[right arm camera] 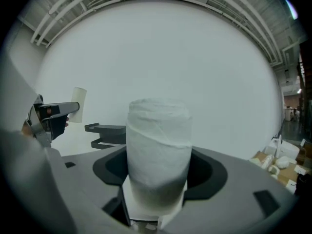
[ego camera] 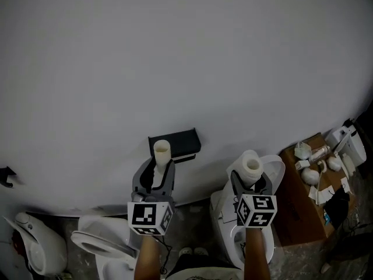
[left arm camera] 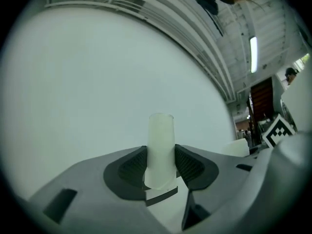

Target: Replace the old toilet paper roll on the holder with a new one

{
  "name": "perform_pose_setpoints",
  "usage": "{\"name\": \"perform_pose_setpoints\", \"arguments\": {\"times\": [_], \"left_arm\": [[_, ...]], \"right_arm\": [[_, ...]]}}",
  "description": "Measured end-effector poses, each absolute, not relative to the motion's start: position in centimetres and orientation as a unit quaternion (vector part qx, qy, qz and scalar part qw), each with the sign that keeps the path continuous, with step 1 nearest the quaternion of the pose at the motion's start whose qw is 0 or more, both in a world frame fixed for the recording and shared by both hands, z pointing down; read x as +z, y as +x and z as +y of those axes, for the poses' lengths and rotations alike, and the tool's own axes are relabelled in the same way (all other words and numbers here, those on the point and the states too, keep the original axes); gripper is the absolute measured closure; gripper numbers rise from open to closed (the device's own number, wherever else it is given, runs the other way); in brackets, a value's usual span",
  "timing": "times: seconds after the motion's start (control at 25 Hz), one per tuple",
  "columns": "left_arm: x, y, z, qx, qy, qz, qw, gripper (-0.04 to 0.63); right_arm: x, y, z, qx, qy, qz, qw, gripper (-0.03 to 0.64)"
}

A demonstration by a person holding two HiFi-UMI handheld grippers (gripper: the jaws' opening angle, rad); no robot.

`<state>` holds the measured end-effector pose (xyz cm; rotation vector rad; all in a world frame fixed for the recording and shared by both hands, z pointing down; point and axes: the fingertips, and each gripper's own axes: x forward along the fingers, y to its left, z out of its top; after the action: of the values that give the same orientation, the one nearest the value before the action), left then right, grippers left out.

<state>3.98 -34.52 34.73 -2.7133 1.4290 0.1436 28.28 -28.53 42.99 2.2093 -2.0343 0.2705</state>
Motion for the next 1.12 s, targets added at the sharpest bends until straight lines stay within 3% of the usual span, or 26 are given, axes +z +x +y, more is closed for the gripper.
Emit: {"name": "perform_pose_setpoints", "arguments": {"times": [0.36, 0.76, 0.92, 1.12], "left_arm": [[35.6, -4.6, -34.6, 0.059, -0.842, 0.536, 0.013, 0.413], [36.0, -7.5, -34.8, 0.048, -0.832, 0.553, 0.01, 0.413], [36.2, -7.6, -34.9, 0.043, -0.833, 0.551, 0.013, 0.413], [36.0, -7.8, -34.9, 0.037, -0.835, 0.549, 0.019, 0.413]], "right_arm": [[43.5, 24.0, -30.6, 0.087, 0.705, -0.7, 0.072, 0.31], [43.4, 21.9, -32.0, 0.073, 0.692, -0.712, 0.097, 0.31], [44.4, 22.1, -33.0, 0.063, 0.688, -0.708, 0.146, 0.31], [45.4, 23.5, -35.1, 0.008, 0.676, -0.689, 0.261, 0.31]]}}
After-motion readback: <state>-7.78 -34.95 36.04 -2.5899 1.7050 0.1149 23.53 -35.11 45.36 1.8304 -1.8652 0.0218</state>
